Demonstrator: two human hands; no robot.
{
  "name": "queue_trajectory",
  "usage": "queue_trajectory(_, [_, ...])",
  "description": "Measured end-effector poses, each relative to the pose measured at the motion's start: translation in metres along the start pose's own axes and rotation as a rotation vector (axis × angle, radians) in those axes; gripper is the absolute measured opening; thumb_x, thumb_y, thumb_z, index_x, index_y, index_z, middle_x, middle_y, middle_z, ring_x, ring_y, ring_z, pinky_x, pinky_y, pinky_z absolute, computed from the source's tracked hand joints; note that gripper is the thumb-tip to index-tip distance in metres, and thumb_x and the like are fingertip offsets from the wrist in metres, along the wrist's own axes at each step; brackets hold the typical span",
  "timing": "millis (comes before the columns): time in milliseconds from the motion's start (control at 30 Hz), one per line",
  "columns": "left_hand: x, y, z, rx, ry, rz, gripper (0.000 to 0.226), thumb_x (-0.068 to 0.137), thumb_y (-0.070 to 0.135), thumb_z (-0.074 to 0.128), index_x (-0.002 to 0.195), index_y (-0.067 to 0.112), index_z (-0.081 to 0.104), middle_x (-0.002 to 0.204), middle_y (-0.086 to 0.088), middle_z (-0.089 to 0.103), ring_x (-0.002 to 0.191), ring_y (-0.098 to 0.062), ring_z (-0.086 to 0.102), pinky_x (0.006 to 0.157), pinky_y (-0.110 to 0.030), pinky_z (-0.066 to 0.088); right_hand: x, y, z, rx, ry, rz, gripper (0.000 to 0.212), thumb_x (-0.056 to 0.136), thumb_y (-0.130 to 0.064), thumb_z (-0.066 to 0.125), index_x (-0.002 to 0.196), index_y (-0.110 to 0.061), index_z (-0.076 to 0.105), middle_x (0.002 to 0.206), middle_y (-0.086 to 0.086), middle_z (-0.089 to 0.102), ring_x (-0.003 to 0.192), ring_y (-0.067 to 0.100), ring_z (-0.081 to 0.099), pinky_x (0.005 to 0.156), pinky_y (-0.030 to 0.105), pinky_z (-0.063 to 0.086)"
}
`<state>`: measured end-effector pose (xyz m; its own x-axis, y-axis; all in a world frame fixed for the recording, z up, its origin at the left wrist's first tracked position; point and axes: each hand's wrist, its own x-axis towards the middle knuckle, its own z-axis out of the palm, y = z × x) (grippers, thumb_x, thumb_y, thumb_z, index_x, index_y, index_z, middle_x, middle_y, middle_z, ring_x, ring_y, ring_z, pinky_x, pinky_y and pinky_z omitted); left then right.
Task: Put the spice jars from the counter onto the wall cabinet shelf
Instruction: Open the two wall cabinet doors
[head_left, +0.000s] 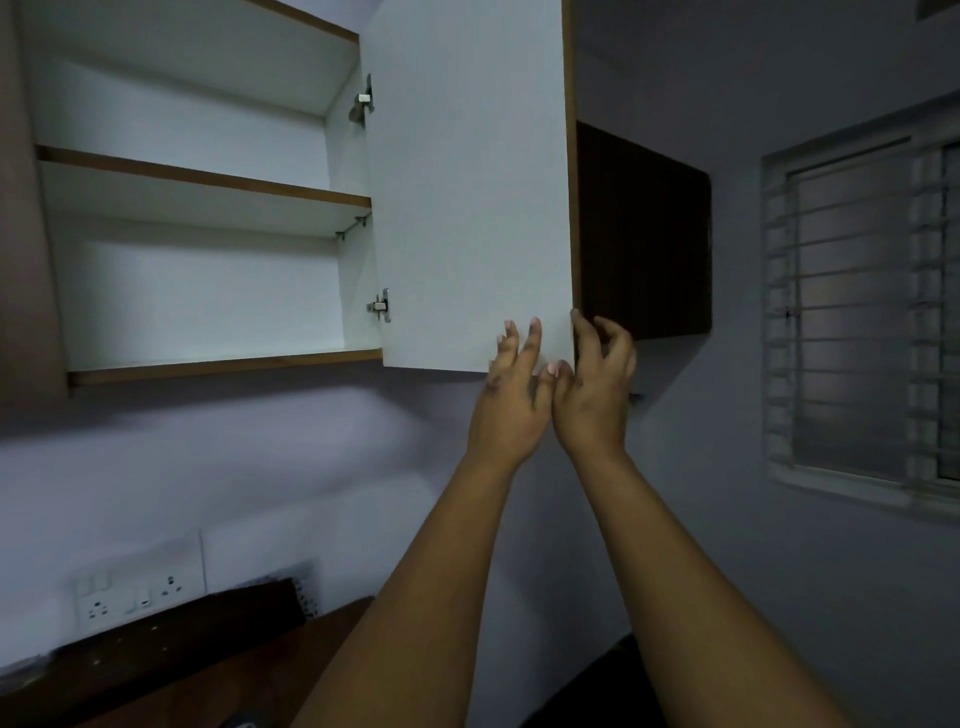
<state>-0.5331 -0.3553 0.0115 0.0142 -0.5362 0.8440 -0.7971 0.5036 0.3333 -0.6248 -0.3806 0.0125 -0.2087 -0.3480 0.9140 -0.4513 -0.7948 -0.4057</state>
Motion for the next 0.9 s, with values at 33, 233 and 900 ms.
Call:
queue_trajectory(33, [-0.001, -0.002, -0.009, 0.046, 0.049, 0.005, 0.055, 0.104, 0.035, 0.035, 0.154, 0.029, 0.014, 0.163, -0.005, 0.009, 0.15, -0.017, 0.008, 0.12, -0.036, 0.017, -0.001, -0.008, 0.004, -0.01, 0.038, -0.028, 0.055, 0.091, -0.003, 0.053, 0.144, -0.016, 0.041, 0.143, 0.01, 0.035, 0.132, 0.021, 0.033, 0.096, 0.011, 0.03])
queue_trajectory(233, [-0.014, -0.035, -0.075, 0.35, 0.301, 0.027, 0.059, 0.101, 0.028, 0.041, 0.155, 0.022, 0.017, 0.162, -0.005, 0.016, 0.149, -0.019, 0.015, 0.119, -0.045, 0.023, -0.01, -0.064, 0.048, 0.148, 0.041, -0.125, 0.053, 0.089, -0.01, 0.057, 0.14, -0.014, 0.043, 0.142, 0.009, 0.037, 0.135, 0.02, 0.033, 0.104, 0.013, 0.026])
queue_trajectory(900, [-0.084, -0.257, -0.412, 0.982, 0.377, -0.216, 0.084, 0.086, 0.023, 0.063, 0.152, -0.002, 0.017, 0.159, -0.023, 0.008, 0.148, -0.035, 0.012, 0.119, -0.047, 0.021, -0.11, -0.311, 0.34, 0.603, -0.34, -0.203, 0.053, 0.088, -0.02, 0.062, 0.137, -0.009, 0.044, 0.137, 0.012, 0.035, 0.128, 0.024, 0.038, 0.097, 0.02, 0.036])
